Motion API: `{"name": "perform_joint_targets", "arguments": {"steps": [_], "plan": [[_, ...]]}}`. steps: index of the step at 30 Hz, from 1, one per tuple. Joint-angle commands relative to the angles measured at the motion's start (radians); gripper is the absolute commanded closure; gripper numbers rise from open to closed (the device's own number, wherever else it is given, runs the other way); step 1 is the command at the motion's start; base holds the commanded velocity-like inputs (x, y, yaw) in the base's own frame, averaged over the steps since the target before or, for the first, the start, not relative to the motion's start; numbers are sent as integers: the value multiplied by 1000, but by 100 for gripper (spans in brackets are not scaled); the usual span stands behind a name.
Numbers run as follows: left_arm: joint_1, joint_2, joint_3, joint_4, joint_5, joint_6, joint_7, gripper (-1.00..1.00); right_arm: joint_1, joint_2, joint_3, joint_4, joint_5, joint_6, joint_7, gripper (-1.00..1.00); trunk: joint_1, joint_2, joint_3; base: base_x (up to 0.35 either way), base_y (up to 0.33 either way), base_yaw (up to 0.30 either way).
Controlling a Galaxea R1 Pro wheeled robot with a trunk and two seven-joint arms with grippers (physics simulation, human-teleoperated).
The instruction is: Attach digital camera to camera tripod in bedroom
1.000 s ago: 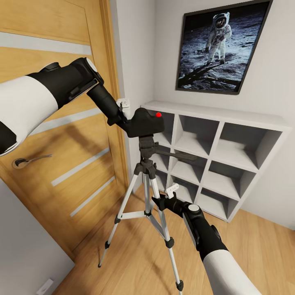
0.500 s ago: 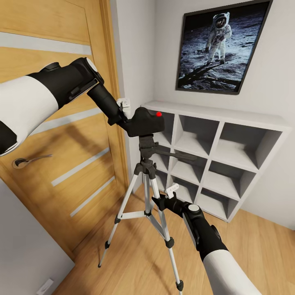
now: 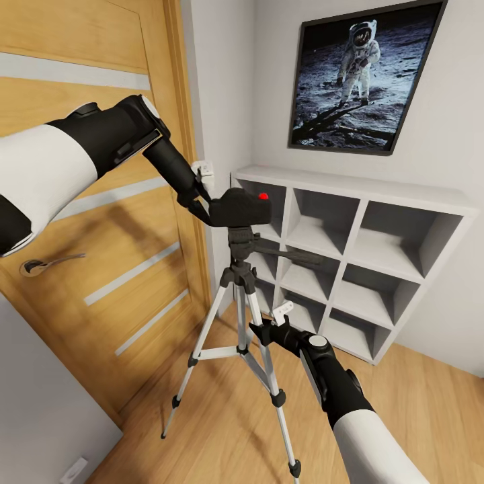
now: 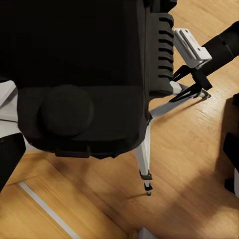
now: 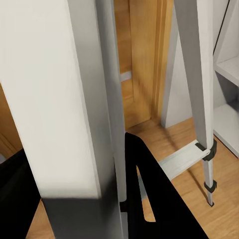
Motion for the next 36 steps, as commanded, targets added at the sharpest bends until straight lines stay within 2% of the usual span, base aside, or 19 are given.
{"name": "perform_joint_targets", "arguments": {"steps": [1, 13, 22, 27, 30, 32, 33, 34, 36], "plan": [[-2, 1, -8, -2, 7, 11, -1, -100, -1, 0, -4, 50, 23, 3, 5, 100, 1, -2, -2, 0, 0, 0], [-2, 2, -5, 1, 9, 10, 0, -100, -1, 0, -4, 50, 23, 4, 5, 100, 1, -2, -2, 0, 0, 0], [-2, 7, 11, 2, 15, 8, 0, -100, -1, 0, -4, 50, 24, 5, 5, 100, 1, -2, -2, 0, 0, 0], [-2, 12, 39, 3, 19, 12, 2, -100, -1, 1, -4, 50, 24, 4, 5, 100, 1, -2, -2, 0, 0, 0], [-2, 27, 76, 7, 20, 17, 9, -100, -1, 1, -4, 50, 25, 4, 5, 100, 1, -2, -2, 0, 0, 0], [-2, 60, 162, 22, 23, 26, 44, -100, -1, 1, -4, 50, 25, 4, 5, 100, 1, -2, -2, 0, 0, 0], [-2, 69, 189, 27, 25, 30, 56, -100, -1, 1, -4, 50, 25, 4, 5, 100, 1, -2, -2, 0, 0, 0], [-2, 91, 247, 34, 29, 39, 78, -100, -1, 1, -4, 50, 25, 4, 5, 100, 1, -2, -2, 0, 0, 0], [-2, 113, 304, 38, 34, 46, 93, -100, -1, 1, -4, 50, 25, 4, 6, 100, 1, -2, -2, 0, 0, 0]]}}
